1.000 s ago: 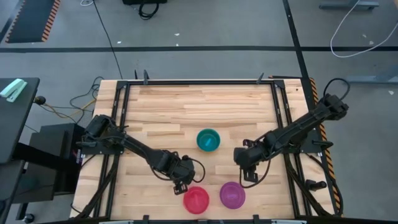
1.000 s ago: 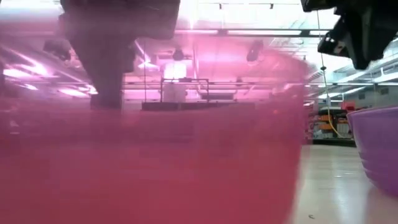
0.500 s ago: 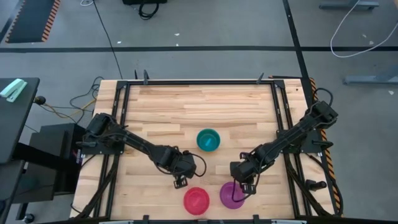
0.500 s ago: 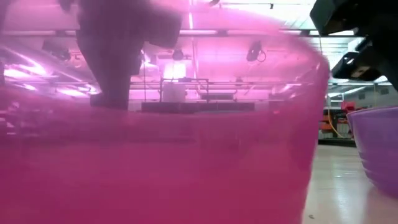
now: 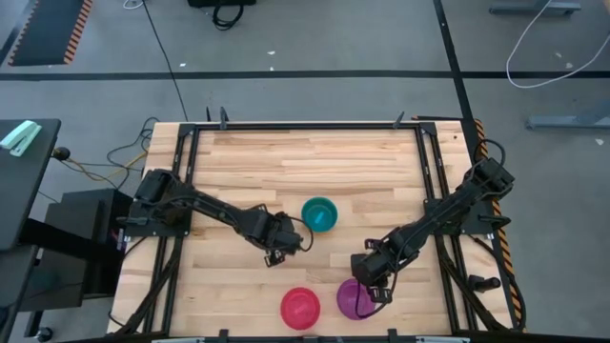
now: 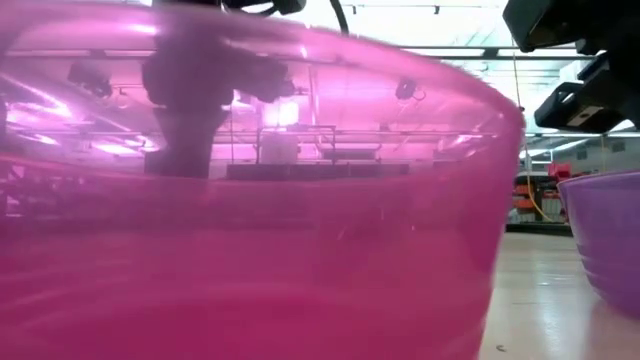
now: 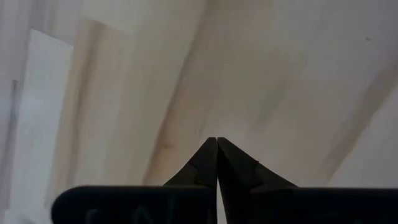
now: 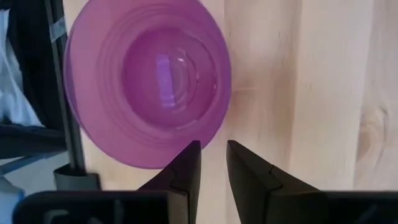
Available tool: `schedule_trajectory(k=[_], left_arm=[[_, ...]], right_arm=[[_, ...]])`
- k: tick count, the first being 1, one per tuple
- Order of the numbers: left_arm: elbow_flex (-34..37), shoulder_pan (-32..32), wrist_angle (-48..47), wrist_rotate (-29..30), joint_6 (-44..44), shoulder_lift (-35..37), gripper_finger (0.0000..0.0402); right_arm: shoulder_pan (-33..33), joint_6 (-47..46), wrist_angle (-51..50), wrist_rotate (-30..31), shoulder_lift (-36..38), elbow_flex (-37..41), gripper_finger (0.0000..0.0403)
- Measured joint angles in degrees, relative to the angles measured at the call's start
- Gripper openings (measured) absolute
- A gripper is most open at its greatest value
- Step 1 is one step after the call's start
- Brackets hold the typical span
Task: Nest bowls inside each other
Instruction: Stack the violet bowl on the blue bowl
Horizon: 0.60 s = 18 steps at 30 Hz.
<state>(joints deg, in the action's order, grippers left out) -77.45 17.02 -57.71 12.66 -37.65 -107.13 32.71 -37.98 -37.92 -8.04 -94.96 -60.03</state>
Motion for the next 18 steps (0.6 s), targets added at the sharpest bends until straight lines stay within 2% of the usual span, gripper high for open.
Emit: schedule_trajectory(k=[18], left_arm=[[0.1, -7.8, -3.6, 3.3, 3.9, 2.8, 0.0017]], right_arm=[[-2.1, 1.8, 2.0, 0.3, -0.5, -0.1, 0.0085]])
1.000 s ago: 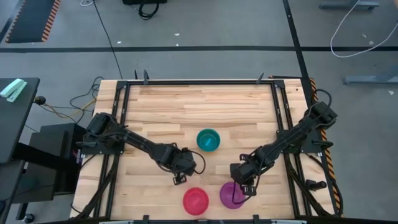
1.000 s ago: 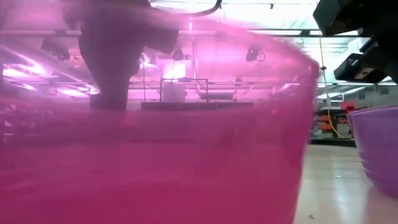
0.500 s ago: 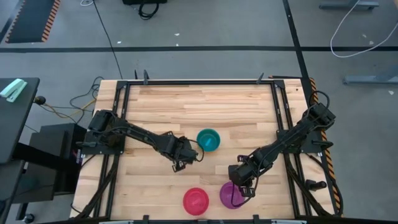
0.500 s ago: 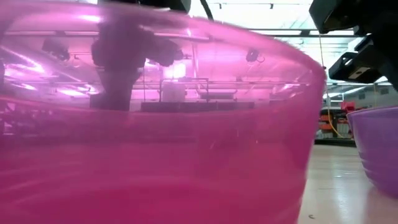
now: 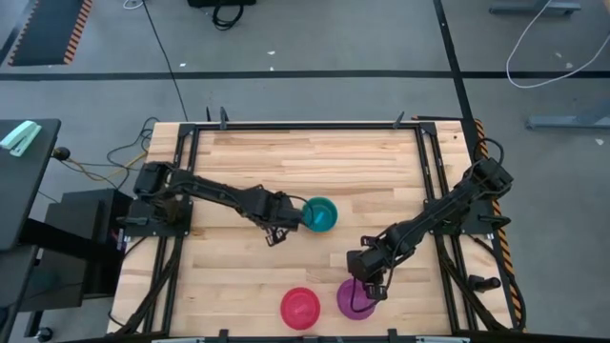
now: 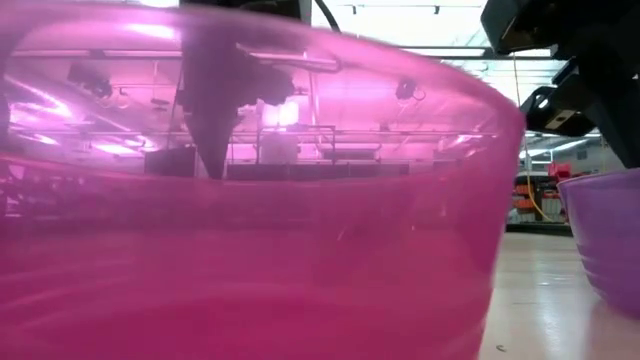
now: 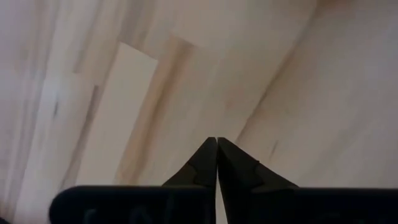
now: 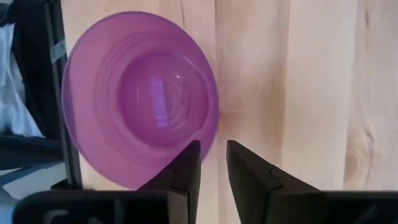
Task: Nest bowls inside each other
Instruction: Stack the violet bowl on the blue bowl
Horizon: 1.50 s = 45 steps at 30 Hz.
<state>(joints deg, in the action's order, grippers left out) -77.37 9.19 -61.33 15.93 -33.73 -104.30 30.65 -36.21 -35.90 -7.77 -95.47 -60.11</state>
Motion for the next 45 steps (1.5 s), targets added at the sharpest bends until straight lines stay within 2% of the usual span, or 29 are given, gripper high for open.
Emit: schedule_trajectory(k=[6, 10, 20, 24, 30, 37, 45], left_arm=[[0.0, -0.4, -0.1, 2.2, 0.5, 3.2, 0.0010], [0.0, -0.4, 0.0, 2.6, 0.5, 5.4, 0.0019], [0.0, -0.1, -0.2, 4.9, -0.1, 9.7, 0.0026], [0.0, 0.8, -0.2, 5.0, -0.5, 10.1, 0.0016], [0.0, 2.1, -0.1, 5.3, -1.2, 10.2, 0.0010], [0.0, 2.7, -0.2, 5.5, -1.6, 10.1, 0.0023], [0.0, 3.9, -0.2, 5.5, -4.0, 10.1, 0.0010]], right_arm=[[0.0, 0.8, 0.9, -1.6, -3.1, 0.0, 0.0085], [0.0, 0.9, 1.4, -1.7, -4.1, 0.0, 0.0085], [-0.1, 1.7, 1.8, -0.6, -4.3, 0.0, 0.0084], [-0.7, 1.9, 1.8, 0.5, -4.3, 0.0, 0.0066], [-2.3, 4.6, 1.8, 0.7, -4.3, 0.1, 0.0010], [-3.8, 8.7, 1.7, 0.9, -4.3, 0.1, 0.0006], [-7.6, 14.6, -0.8, 1.2, -3.2, 0.0, 0.0004]])
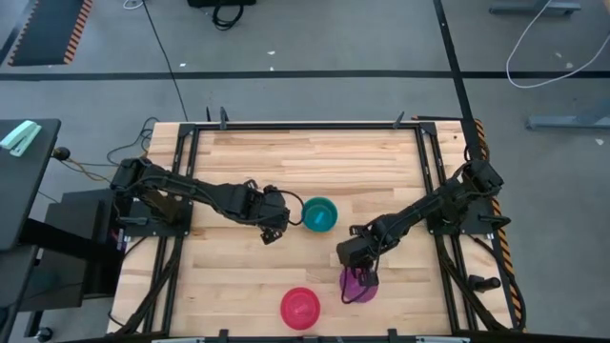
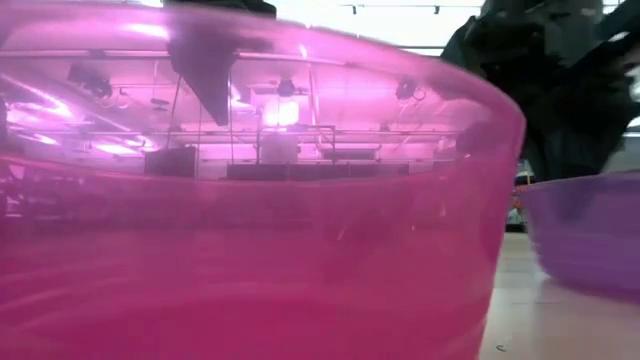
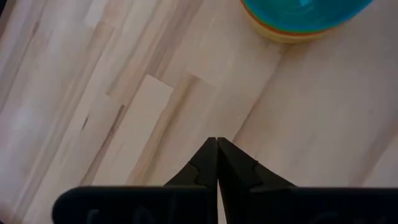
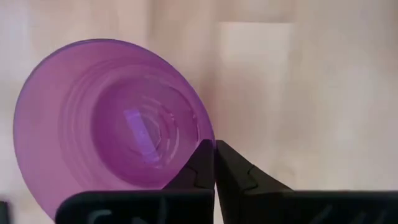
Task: Nest bowls inside each other
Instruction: Stack the violet bowl on the blue bowl
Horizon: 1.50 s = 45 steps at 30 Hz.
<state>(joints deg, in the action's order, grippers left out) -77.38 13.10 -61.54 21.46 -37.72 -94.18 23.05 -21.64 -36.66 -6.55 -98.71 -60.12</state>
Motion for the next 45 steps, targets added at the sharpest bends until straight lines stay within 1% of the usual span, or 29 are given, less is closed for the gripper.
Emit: schedule_trajectory(k=[3, 6, 11, 16, 21, 26, 30, 33, 39, 45], left_arm=[[0.0, 1.5, 0.0, 0.0, -0.3, 0.0, 0.0011], [0.0, 2.7, 0.0, 0.2, -0.7, -0.1, 0.0020], [0.0, 4.1, 0.0, 1.4, -1.9, -0.1, 0.0028], [0.0, 4.5, 0.0, 1.7, -2.2, -0.1, 0.0018], [0.0, 4.5, -0.3, 1.7, -2.2, -0.1, 0.0011], [0.0, 4.5, -1.2, 1.7, -2.2, -0.1, 0.0017], [0.0, 4.3, -1.2, 1.9, -2.1, -0.1, 0.0024], [0.0, 4.1, -1.3, 1.9, -2.1, -0.1, 0.0021], [0.0, 3.7, -1.4, 2.0, -2.1, -0.1, 0.0011], [0.0, 3.7, -1.4, 2.0, -2.0, -0.1, 0.0019]], right_arm=[[-2.2, 2.8, -1.5, 1.1, 1.6, -1.0, 0.0003], [-4.8, 5.9, -2.8, 1.9, 3.5, -2.4, 0.0002], [-10.2, 10.8, -5.5, 3.1, 6.0, -7.2, 0.0002], [-15.9, 15.9, -8.5, 3.2, 6.0, -13.8, 0.0001], [-22.9, 19.1, -11.3, 3.0, 6.0, -18.6, 0.0000], [-30.1, 19.9, -11.2, -0.7, 5.6, -19.9, 0.0000], [-34.7, 19.9, -11.2, -2.2, 4.3, -20.0, 0.0000], [-36.5, 19.9, -10.7, -4.0, 3.2, -20.0, 0.0000], [-36.5, 20.0, -10.1, -5.3, 0.1, -20.0, 0.0000], [-36.3, 20.3, -9.9, -6.0, -3.7, -20.0, 0.0000]])
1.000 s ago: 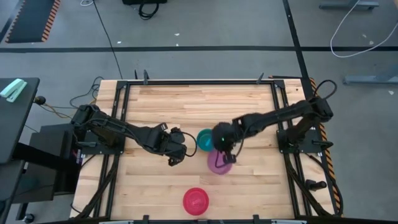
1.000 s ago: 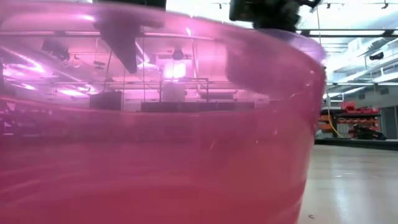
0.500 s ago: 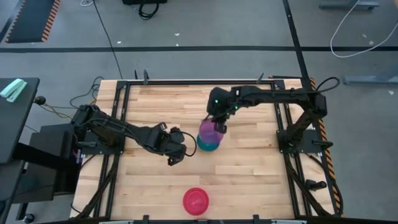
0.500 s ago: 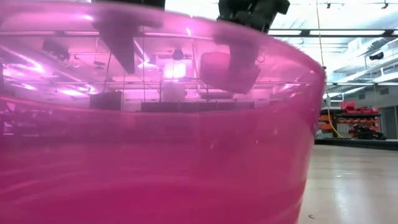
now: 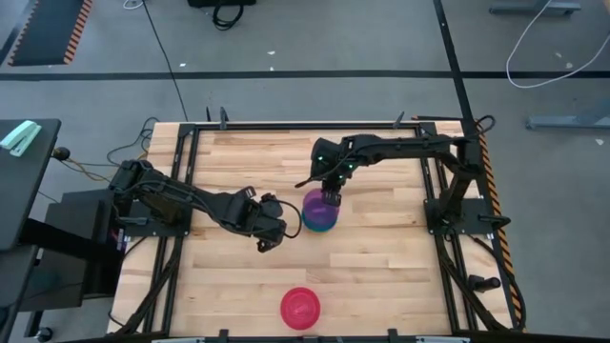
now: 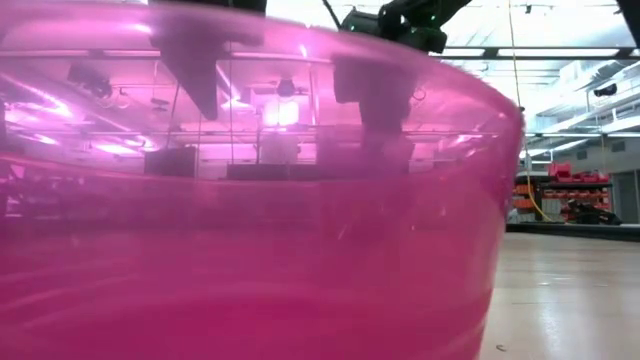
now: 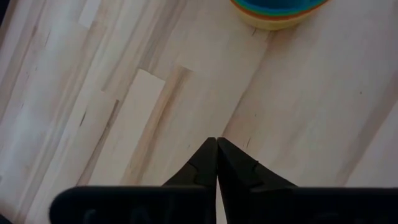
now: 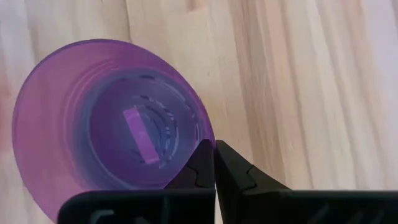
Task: Nest bowls inside each other
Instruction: Stack the violet bowl on the blue bowl
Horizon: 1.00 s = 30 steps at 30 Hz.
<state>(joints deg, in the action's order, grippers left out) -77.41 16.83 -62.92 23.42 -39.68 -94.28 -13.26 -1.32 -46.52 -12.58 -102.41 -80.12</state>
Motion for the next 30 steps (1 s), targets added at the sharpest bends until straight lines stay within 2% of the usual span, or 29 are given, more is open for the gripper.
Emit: schedule_trajectory(k=[10, 18, 30], left_arm=[[0.0, 0.0, 0.0, 0.1, 0.0, 0.0, 0.0018], [0.0, 0.0, 0.1, 0.1, -0.2, 0.0, 0.0017], [0.0, 0.0, 0.5, 0.1, -0.2, 0.0, 0.0015]], right_arm=[[-0.1, 0.4, -0.7, 1.1, -4.5, 0.0, 0.0000], [-0.1, -0.9, -3.3, 3.7, -4.1, 0.0, 0.0001], [-0.1, -2.1, -3.2, 4.0, -4.1, 0.0, 0.0067]])
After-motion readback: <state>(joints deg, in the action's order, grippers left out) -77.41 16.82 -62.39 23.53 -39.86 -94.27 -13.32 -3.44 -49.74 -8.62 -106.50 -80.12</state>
